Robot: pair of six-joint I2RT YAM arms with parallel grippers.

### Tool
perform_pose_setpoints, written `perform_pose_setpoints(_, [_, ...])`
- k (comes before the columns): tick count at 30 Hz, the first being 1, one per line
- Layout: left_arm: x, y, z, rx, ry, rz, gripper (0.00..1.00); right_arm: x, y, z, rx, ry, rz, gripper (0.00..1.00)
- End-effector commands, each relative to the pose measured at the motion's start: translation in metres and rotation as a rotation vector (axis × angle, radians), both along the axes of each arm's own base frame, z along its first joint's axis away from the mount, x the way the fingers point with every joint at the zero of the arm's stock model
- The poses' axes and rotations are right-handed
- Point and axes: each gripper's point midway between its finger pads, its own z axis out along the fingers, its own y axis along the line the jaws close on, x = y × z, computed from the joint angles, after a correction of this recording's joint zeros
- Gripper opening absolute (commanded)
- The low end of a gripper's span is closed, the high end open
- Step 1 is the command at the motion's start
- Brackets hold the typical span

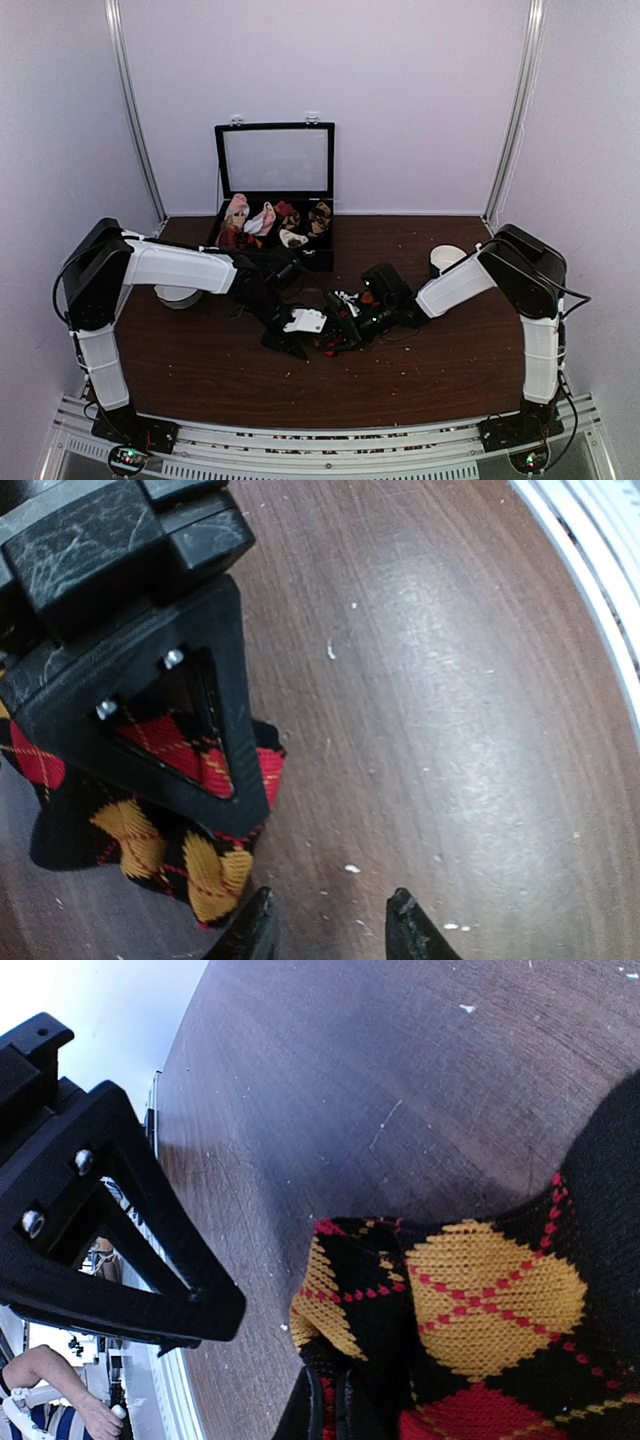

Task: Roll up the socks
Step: Roll the sock at the center of the board.

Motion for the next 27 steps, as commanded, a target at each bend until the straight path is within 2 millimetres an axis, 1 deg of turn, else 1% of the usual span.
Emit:
perform_pose_setpoints(1, [0.023, -0.015, 0.01, -0.063, -0.132, -0.034, 0.41, -0.019, -0.027, -0.052, -0.157, 0.129, -0.024, 0.03])
perform_pose_setpoints(5, [0.024, -0.018, 0.006, -0.047, -0.158, -0.057, 0.42, -0.019, -0.028, -0.052, -0.149, 0.132, -0.023, 0.03])
perform_pose_setpoints(10, [0.025, -0.02, -0.008, -0.002, -0.157, -0.074, 0.35, -0.019, -0.026, -0.049, -0.134, 0.139, -0.012, 0.03])
perform_pose_setpoints(15, [0.031, -0.023, -0.017, 0.028, -0.175, -0.072, 0.33, -0.02, -0.025, -0.048, -0.129, 0.149, 0.002, 0.04])
perform_pose_setpoints(17, [0.031, -0.023, -0.023, 0.05, -0.173, -0.073, 0.27, -0.02, -0.024, -0.048, -0.124, 0.151, 0.005, 0.04])
perform_pose_setpoints(21, [0.028, -0.024, -0.032, 0.084, -0.158, -0.079, 0.06, -0.019, -0.023, -0.043, -0.112, 0.147, 0.007, 0.07])
perform_pose_setpoints(22, [0.026, -0.024, -0.034, 0.09, -0.152, -0.074, 0.0, -0.018, -0.023, -0.041, -0.109, 0.141, 0.006, 0.11])
perform_pose_setpoints(25, [0.022, -0.022, -0.035, 0.113, -0.092, -0.039, 0.0, -0.014, -0.024, -0.035, -0.112, 0.11, 0.002, 0.18])
perform_pose_setpoints(27, [0.016, -0.018, -0.038, 0.133, -0.047, -0.021, 0.0, -0.01, -0.028, -0.033, -0.133, 0.087, -0.01, 0.23])
